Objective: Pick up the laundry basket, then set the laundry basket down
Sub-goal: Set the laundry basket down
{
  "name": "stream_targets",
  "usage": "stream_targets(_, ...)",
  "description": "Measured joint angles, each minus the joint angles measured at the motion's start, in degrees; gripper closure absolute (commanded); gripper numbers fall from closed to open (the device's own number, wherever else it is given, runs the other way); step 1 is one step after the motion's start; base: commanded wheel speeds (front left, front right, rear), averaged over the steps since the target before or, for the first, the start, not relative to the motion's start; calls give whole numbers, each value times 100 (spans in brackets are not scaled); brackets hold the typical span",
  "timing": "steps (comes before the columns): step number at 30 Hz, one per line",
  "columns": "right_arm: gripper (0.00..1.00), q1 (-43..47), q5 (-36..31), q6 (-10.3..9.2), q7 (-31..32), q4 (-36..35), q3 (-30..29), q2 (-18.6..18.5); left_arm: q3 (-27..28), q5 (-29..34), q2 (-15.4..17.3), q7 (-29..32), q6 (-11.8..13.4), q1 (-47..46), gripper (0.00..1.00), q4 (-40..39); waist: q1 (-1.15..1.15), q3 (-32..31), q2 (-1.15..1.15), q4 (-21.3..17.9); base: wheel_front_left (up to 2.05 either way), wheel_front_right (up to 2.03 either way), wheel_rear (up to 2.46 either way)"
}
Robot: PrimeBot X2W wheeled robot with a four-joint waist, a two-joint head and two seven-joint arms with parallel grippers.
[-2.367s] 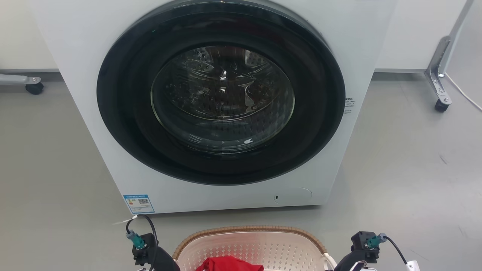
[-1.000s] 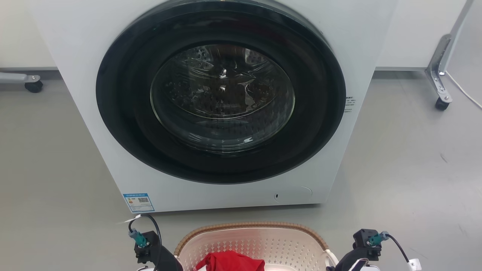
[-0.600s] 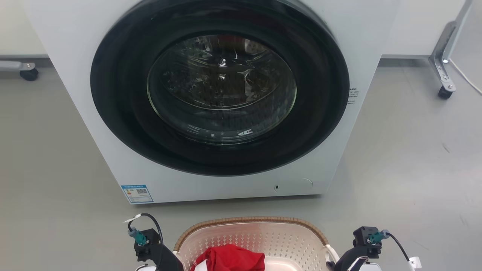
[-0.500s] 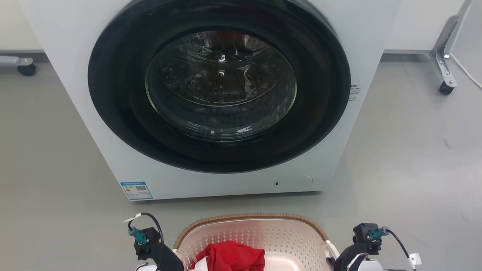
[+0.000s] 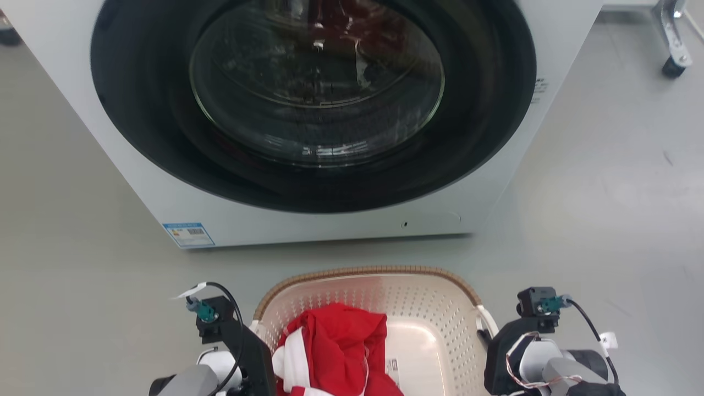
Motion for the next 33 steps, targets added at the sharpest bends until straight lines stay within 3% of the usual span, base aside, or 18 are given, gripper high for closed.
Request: stream_targets(33,100,-1305,-420,-155,-1131,-192,194,-169,-90,224,58,-1248,151,-1354,100,-146,0,2489,0,11,0,0,0)
